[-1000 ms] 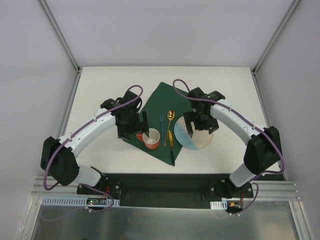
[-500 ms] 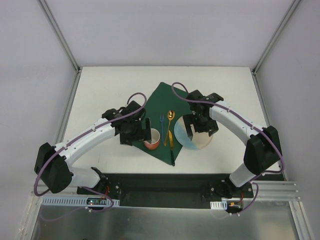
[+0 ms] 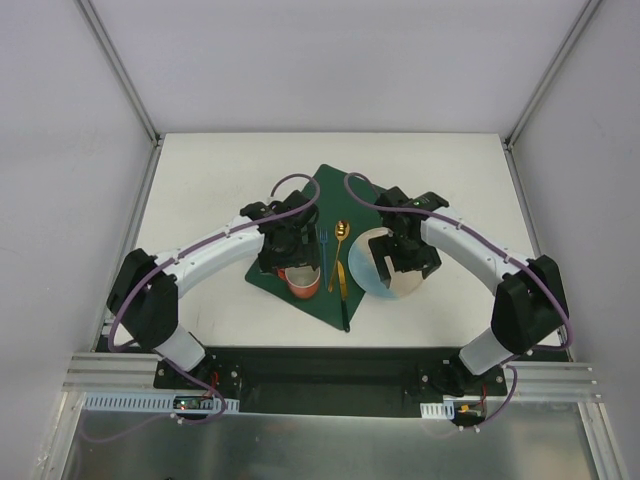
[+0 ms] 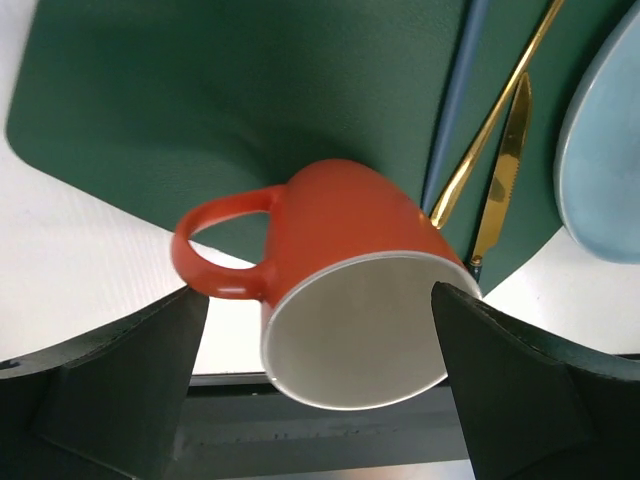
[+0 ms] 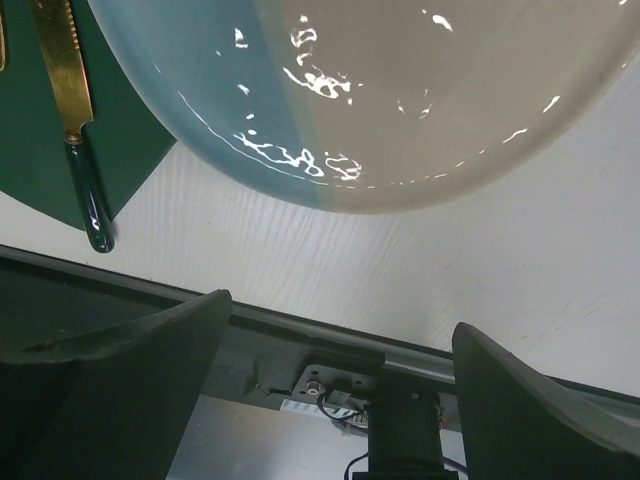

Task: Set the dinner table for one person
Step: Pick up the cup with the napkin.

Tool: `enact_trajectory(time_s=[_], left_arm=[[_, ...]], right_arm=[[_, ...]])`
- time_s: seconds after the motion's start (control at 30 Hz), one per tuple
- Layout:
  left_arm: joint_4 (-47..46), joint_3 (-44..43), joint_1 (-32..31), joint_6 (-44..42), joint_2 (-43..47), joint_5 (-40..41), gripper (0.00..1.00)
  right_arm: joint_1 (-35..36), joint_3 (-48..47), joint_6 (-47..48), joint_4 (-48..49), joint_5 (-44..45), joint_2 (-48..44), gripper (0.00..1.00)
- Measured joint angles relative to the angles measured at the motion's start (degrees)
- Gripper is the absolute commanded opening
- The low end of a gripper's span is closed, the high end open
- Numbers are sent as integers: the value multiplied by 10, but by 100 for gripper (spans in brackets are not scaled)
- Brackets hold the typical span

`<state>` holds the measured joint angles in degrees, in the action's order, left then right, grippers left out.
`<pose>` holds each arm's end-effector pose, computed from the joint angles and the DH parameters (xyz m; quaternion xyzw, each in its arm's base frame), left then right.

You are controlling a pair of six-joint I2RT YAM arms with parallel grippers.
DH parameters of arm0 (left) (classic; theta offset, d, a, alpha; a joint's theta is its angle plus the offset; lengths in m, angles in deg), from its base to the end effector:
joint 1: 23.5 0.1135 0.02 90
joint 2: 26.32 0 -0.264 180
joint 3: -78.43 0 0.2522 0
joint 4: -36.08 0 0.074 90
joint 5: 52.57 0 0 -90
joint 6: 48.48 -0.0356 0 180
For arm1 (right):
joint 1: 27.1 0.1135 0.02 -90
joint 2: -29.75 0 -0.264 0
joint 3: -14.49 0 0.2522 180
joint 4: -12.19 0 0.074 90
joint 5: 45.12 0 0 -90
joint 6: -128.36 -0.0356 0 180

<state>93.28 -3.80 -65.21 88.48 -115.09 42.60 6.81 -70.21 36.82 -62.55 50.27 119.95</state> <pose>0.2360 -0.2061 0.2506 -0.0548 0.9714 -0.1272 0.1930 0.2430 0.1593 0.2455 -0.2736 0.9569 -0.0188 0.0952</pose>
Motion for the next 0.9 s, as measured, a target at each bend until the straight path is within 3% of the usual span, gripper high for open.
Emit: enact_trajectory(time_s=[0.07, 0.13, 0.17, 0.2, 0.3, 0.33, 0.73, 0.9], left_arm=[[-3, -7, -4, 2, -11, 0, 88], [-3, -12, -7, 5, -20, 0, 67], [-3, -12, -7, 8, -22, 0, 53], [-3, -13, -7, 10, -23, 0, 31], [5, -15, -6, 15, -24, 7, 5], [2, -16, -6, 13, -24, 7, 0], [13, -14, -10, 22, -9, 19, 0], [62, -63, 2, 19, -7, 34, 0]], right_arm=[[0, 4, 9, 0, 2, -8, 97], [0, 7, 15, 1, 3, -14, 97], [0, 9, 18, 2, 4, -17, 97], [0, 11, 21, 2, 4, -19, 97], [0, 15, 25, 3, 3, -20, 97], [0, 16, 25, 4, 3, -20, 97], [0, 40, 24, 20, 2, -21, 98], [0, 41, 22, 25, -1, -21, 98]])
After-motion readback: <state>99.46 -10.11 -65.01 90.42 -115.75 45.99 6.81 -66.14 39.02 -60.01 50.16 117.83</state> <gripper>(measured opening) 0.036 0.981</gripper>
